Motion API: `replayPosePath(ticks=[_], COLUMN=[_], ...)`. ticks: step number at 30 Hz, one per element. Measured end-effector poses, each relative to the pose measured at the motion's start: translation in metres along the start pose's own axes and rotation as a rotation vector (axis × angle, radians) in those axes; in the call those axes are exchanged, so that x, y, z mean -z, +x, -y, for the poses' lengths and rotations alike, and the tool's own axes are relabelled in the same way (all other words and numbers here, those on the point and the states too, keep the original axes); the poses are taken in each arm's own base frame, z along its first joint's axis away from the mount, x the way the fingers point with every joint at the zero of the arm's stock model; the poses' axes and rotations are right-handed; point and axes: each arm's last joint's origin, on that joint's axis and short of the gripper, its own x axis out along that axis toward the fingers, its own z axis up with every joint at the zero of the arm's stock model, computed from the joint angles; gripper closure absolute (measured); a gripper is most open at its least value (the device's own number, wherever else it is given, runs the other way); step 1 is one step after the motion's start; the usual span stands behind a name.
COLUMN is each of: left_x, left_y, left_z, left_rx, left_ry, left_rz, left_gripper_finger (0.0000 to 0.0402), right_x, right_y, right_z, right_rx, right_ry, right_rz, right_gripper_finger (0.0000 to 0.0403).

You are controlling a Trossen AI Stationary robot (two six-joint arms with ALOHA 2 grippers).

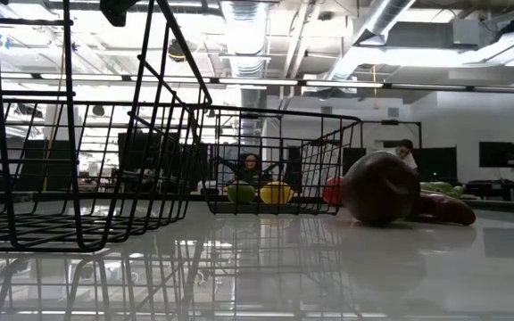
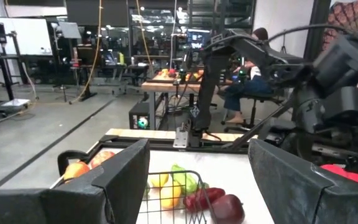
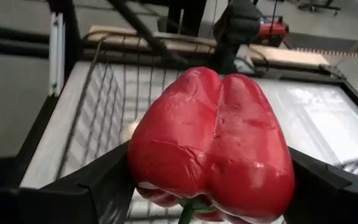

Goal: Sort produce into baskets
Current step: Put the bottom red bell pepper into the bottom black wire basket, then put the red apple into the top black wire basket

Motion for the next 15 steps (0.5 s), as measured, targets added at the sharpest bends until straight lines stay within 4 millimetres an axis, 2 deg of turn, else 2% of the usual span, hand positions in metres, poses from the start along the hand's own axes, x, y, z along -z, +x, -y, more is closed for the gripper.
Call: replayPosePath(ticks=[5,8,15], left_x=[0.0,0.0,0.001], left_y=[0.0,0.0,0.0], left_z=[0.0,0.0,0.0], left_rx=[0.0,0.0,0.0], left_ry=[0.0,-0.003,-0.008], left_rz=[0.0,-0.003,-0.01], left_gripper_finger=[0.014,0.014,0.014], right_x=[-0.004,-0.005,0.001], right_y=[0.018,0.024,0.021], right_z=[0.029,0.039,0.036], right_rx=[-0.078,-0.097,-0.103], right_ry=[0.058,0.091,0.086], right_rz=[-0.01,-0.019,-0.082], right_gripper_finger=[0.0034,0.0012,0.0013])
